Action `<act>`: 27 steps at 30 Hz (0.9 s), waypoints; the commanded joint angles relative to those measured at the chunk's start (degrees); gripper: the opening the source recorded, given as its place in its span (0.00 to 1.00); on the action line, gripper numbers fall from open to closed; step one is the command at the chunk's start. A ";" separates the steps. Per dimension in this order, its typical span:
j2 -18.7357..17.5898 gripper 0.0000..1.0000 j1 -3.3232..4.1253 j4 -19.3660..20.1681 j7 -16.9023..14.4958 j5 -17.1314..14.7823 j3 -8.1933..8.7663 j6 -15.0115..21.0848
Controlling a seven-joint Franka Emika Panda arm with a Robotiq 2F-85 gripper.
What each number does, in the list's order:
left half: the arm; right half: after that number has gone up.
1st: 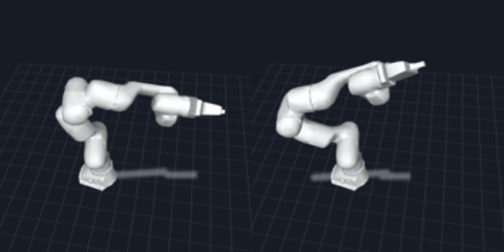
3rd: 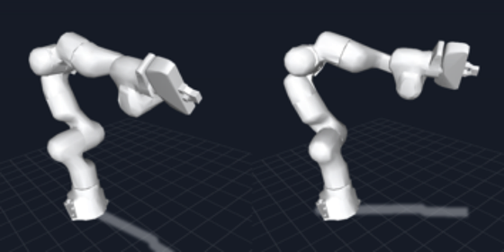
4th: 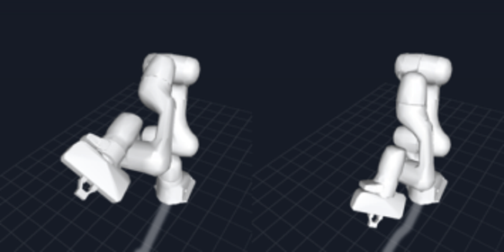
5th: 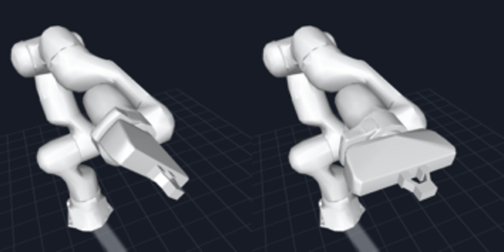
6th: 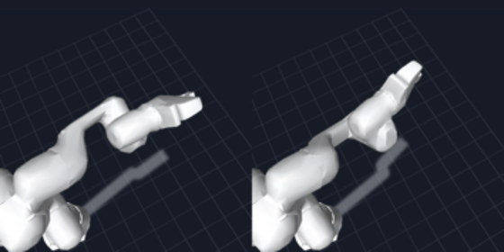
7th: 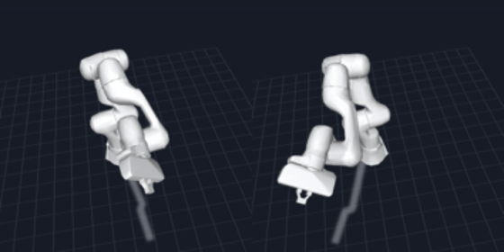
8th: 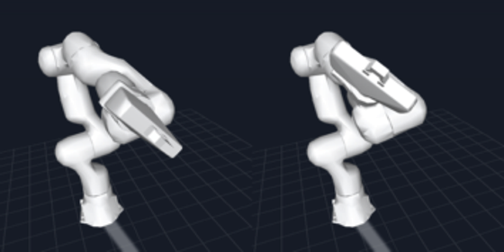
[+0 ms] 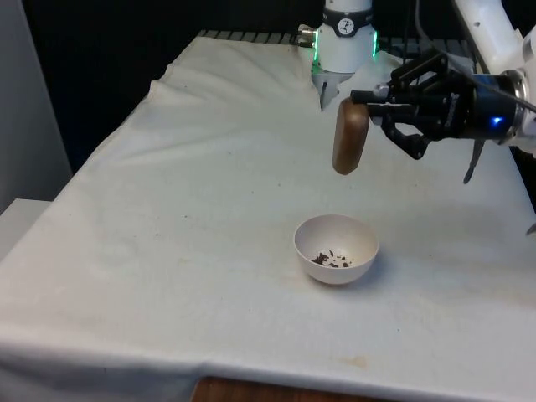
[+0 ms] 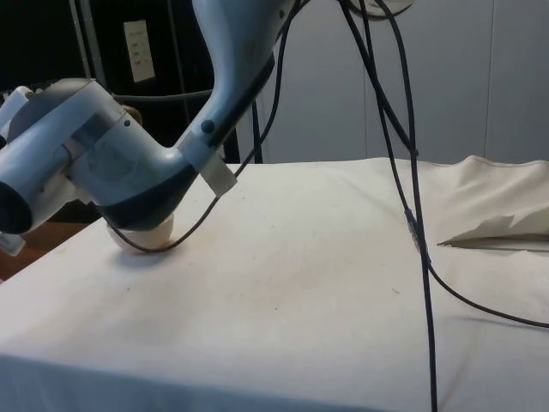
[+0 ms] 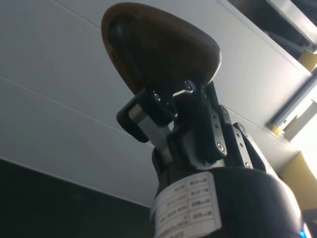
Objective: Pour the coffee beans from the cup into the bowl.
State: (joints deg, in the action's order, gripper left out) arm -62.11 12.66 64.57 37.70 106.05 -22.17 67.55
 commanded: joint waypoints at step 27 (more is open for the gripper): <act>1.78 0.00 -3.38 0.06 2.92 -1.55 -6.02 0.46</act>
State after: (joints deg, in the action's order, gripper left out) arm -60.62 9.63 64.57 40.51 105.08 -27.62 67.55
